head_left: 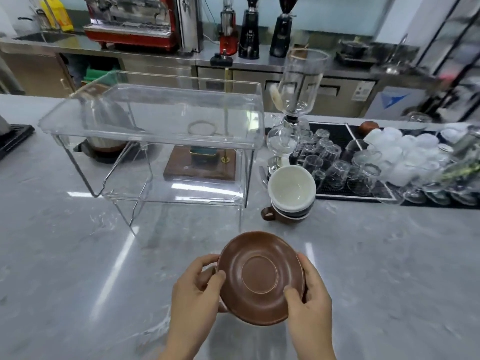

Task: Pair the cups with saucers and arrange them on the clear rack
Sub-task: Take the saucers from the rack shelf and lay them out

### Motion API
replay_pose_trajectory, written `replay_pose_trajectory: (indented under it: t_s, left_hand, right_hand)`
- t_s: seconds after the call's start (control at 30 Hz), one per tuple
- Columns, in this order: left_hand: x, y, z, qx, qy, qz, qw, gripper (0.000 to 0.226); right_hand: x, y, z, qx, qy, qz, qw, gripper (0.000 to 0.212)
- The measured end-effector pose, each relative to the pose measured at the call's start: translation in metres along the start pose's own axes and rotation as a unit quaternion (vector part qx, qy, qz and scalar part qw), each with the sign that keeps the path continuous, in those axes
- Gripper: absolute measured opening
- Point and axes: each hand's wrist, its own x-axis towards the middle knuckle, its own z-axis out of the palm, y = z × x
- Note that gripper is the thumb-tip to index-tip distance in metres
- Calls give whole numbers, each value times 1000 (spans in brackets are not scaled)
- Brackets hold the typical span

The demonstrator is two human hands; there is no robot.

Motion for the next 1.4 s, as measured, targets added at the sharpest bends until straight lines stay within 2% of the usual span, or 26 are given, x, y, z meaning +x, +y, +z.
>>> replay_pose_trajectory:
  t_s: [0.47,0.8,1.2,1.4]
  left_hand:
    - [13,3,124,-10,-105,-45,993,34]
    - [33,-4,212,-41,-72,-77,994,34]
    - [59,-7,260,-62,-35,-59,996,32]
    - [76,-20,273,-31,-14,-41,999,35]
  right_hand:
    - [75,5,-99,-12,57,19,998,71]
    - [159,18,-155,-18,28,2,999,67]
    - [228,25,-169,-52,-14,-11,998,68]
    - [252,24,-169,-47,-30,-19,998,67]
